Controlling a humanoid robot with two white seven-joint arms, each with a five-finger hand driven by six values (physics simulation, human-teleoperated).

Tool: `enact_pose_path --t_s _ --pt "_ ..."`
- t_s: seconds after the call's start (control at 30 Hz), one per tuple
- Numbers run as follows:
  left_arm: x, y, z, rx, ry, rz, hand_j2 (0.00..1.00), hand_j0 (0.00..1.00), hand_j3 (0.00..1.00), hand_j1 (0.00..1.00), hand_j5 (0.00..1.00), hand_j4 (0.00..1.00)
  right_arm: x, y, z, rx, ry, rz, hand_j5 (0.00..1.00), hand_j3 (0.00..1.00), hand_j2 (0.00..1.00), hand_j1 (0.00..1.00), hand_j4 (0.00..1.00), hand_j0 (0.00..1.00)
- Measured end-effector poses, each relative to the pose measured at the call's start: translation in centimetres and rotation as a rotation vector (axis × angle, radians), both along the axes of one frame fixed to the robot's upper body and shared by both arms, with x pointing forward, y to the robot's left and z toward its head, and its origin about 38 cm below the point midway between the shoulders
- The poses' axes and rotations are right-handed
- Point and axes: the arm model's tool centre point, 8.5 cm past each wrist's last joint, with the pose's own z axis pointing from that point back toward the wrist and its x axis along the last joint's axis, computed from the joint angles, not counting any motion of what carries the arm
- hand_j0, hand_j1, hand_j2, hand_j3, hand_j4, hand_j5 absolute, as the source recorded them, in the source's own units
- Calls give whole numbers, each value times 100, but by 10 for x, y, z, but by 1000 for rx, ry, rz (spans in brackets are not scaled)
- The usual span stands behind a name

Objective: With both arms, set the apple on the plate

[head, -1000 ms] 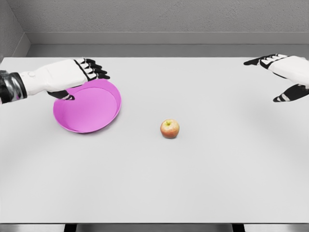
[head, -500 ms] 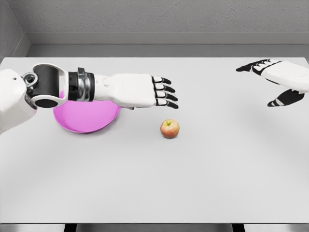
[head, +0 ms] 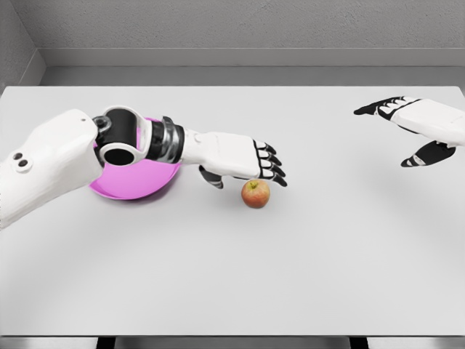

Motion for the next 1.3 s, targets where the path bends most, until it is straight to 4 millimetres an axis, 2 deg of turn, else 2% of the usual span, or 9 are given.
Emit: enact_pose_path --t_s 0.3,0.53,0.67,0.87,1.2,1.3 --pt "6 -14 -21 48 20 5 100 100 100 100 100 100 -1 0 -1 0 3 1 100 100 100 100 100 100" --pt "2 -20 -33 76 33 -12 100 100 100 100 100 100 -1 0 -1 2 1 1 100 100 100 100 100 100" --pt "1 -21 -35 86 30 -16 100 100 100 100 100 100 -1 0 -1 2 1 1 100 100 100 100 100 100" --pt "2 -20 -36 100 15 -18 91 91 91 91 91 91 -1 0 -1 2 1 1 100 100 100 100 100 100" --pt "1 -21 -41 131 -9 -28 91 91 91 91 91 91 -1 0 -2 2 4 1 100 100 100 100 100 100" --pt "1 -21 -41 143 -21 -31 85 85 85 85 85 85 -1 0 -2 2 4 1 100 100 100 100 100 100"
